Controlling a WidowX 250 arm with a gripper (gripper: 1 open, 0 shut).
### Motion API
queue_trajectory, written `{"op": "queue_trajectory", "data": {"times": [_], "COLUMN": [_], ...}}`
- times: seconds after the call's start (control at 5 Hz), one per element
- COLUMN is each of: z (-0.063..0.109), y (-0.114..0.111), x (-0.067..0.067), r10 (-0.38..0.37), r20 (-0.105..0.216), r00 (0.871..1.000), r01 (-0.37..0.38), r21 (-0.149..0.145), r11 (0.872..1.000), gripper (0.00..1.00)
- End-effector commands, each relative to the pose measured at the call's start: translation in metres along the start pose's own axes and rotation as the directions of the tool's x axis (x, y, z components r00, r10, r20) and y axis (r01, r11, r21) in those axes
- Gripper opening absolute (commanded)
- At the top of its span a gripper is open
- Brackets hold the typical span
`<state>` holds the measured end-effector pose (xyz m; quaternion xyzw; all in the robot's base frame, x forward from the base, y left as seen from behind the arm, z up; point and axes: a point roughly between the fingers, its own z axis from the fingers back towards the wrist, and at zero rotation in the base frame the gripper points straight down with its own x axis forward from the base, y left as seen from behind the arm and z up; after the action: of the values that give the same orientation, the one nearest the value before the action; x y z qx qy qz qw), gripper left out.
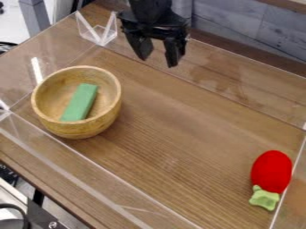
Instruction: Put the green stick in the brown bowl
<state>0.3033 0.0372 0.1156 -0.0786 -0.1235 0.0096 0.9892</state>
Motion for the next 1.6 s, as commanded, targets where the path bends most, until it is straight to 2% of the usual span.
{"op": "queue_trajectory", "data": {"times": [0.0, 0.2, 0.4, 0.6, 0.8, 1.0, 1.4], "z": [0.028, 0.041, 0.019, -0.012, -0.030, -0.031, -0.020], "y": [0.001, 0.002, -0.019, -0.050, -0.055, -0.041, -0.020], "x": [0.007, 0.008, 0.011, 0.020, 0.038, 0.053, 0.065], "r10": [0.005, 0.015, -0.029, -0.068, 0.026, 0.092, 0.125], "r20": [0.063, 0.074, 0.057, 0.041, 0.025, 0.054, 0.072], "r00": [0.998, 0.997, 0.998, 0.997, 0.999, 0.994, 0.989], "r01": [-0.006, -0.018, 0.028, 0.067, -0.028, -0.098, -0.135], "r21": [0.027, 0.037, 0.025, 0.026, 0.091, 0.122, 0.151], "r11": [1.000, 0.999, 0.999, 0.997, 0.995, 0.988, 0.979], "gripper": [1.00, 1.00, 1.00, 1.00, 1.00, 1.00, 1.00]}}
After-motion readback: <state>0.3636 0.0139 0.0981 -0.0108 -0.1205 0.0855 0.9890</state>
